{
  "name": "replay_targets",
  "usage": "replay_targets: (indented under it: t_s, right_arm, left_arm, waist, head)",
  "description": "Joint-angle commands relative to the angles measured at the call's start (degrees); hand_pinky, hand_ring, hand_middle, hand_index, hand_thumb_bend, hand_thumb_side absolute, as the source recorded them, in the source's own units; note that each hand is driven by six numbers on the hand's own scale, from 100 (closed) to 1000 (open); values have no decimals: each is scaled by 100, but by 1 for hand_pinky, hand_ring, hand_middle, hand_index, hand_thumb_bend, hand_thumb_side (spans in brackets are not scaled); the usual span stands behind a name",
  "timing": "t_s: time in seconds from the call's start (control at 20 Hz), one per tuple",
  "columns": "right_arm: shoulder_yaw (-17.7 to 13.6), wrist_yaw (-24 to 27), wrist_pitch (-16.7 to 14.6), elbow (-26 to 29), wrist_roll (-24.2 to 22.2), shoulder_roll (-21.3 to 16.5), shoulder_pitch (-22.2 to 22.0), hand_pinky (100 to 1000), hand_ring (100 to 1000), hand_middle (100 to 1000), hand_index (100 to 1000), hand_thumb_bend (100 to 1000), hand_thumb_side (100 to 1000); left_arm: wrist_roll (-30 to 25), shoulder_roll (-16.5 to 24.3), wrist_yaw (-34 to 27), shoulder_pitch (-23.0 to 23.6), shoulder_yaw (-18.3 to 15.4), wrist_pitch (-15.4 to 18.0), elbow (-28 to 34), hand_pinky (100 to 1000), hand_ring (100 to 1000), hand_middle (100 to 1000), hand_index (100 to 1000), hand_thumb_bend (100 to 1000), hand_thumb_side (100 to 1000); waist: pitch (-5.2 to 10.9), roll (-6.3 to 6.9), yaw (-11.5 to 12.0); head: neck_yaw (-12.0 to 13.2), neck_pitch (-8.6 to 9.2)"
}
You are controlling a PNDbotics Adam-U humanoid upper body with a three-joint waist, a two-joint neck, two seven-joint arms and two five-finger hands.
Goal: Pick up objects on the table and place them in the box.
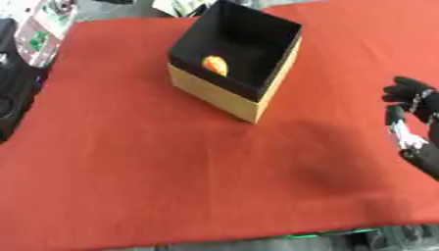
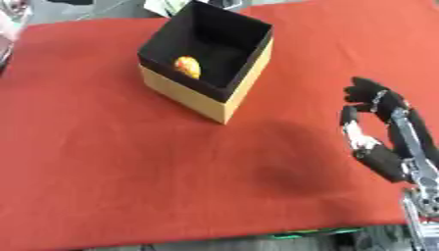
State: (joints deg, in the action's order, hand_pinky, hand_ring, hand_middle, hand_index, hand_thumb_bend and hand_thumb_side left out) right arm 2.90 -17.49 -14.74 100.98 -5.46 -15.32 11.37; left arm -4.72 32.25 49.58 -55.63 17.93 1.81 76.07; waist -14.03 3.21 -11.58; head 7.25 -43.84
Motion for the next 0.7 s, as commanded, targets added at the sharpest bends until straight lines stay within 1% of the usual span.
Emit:
replay_targets:
  t_s: [0.05,0.25,0.35,0.5,0.55,0.6,0.7]
  right_arm:
    - [7,60,-12,73,-25,-31,75,725,768,750,900,100,585]
    - [17,71,-12,71,-32,-33,82,725,768,750,900,100,588]
    - [38,81,-19,74,-49,-23,96,725,768,750,899,100,590]
    - [46,90,-22,76,-64,-17,102,725,768,750,899,100,591]
    - [45,92,-22,78,-64,-12,108,725,768,750,899,100,586]
    - [40,94,-20,78,-60,-8,110,725,768,750,899,100,587]
    - [34,95,-16,77,-53,-3,102,725,768,750,899,100,588]
  left_arm:
    - [-92,-201,169,-193,108,183,-111,494,424,412,551,290,100]
    - [-208,-508,294,-186,200,353,-395,518,447,439,581,297,100]
    - [-228,-674,315,-185,213,413,-538,549,472,467,615,315,100]
    - [-204,-760,334,-193,206,469,-649,556,477,473,623,318,100]
    - [-179,-796,333,-185,215,493,-642,638,574,579,729,469,169]
    - [-134,-822,331,-164,222,518,-602,654,601,607,761,511,228]
    - [-45,-803,278,-109,190,509,-478,672,632,640,795,524,273]
  waist:
    - [100,-36,-26]
    - [77,-44,-46]
    - [63,-52,-48]
    - [57,-56,-48]
    - [51,-68,-56]
    - [48,-81,-58]
    - [54,-95,-36]
  head:
    - [14,-28]
    - [11,-28]
    - [10,-28]
    - [9,-28]
    - [10,-28]
    - [8,-28]
    - [-1,-28]
